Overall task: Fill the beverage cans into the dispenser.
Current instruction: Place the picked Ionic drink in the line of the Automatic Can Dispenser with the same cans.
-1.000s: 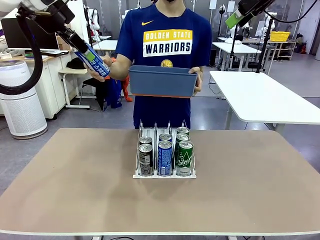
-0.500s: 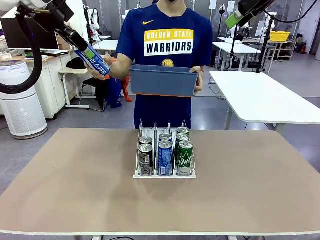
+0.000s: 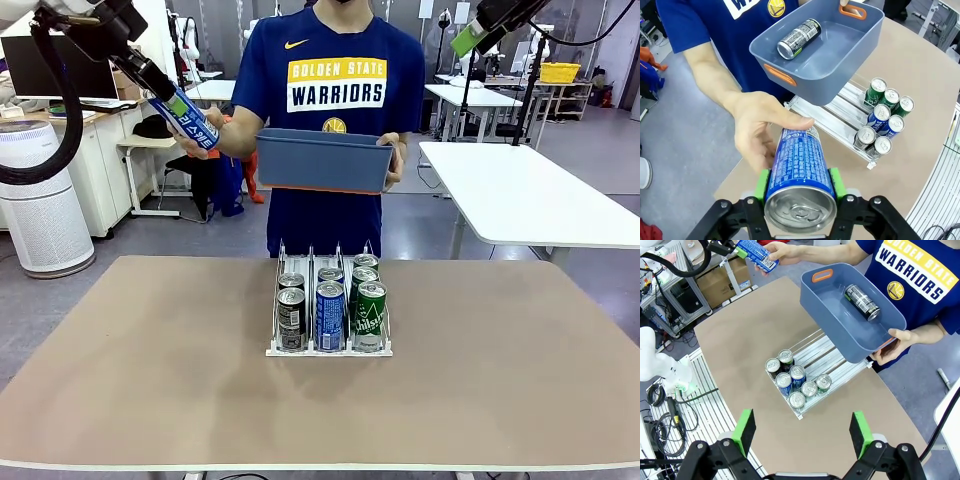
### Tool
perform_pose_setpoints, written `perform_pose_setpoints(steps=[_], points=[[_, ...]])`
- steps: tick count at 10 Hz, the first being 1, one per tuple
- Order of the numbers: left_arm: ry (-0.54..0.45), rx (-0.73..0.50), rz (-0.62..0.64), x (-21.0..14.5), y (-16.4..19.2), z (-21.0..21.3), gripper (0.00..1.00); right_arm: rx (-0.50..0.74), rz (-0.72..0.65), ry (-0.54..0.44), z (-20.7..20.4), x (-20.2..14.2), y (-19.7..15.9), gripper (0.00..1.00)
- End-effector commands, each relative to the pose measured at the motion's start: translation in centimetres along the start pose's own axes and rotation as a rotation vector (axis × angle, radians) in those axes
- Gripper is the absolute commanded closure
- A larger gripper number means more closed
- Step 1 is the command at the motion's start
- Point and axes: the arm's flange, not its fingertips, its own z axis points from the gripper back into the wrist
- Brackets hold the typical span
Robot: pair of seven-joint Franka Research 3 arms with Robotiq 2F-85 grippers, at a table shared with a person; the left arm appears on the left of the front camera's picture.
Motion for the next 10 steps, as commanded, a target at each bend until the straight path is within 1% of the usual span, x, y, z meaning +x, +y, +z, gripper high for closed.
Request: perform_pose_setpoints(steps=[1, 10], points=[[-0.004, 0.003, 0.005, -0.05, 0.12, 0.16, 1.0, 0.008, 0.002, 0.006, 0.01, -0.05, 0.08, 0.0], [-0.004, 0.003, 0.005, -0.05, 0.12, 0.16, 1.0, 0.008, 0.002, 0.006, 0.01, -0.05, 0.08, 0.0]])
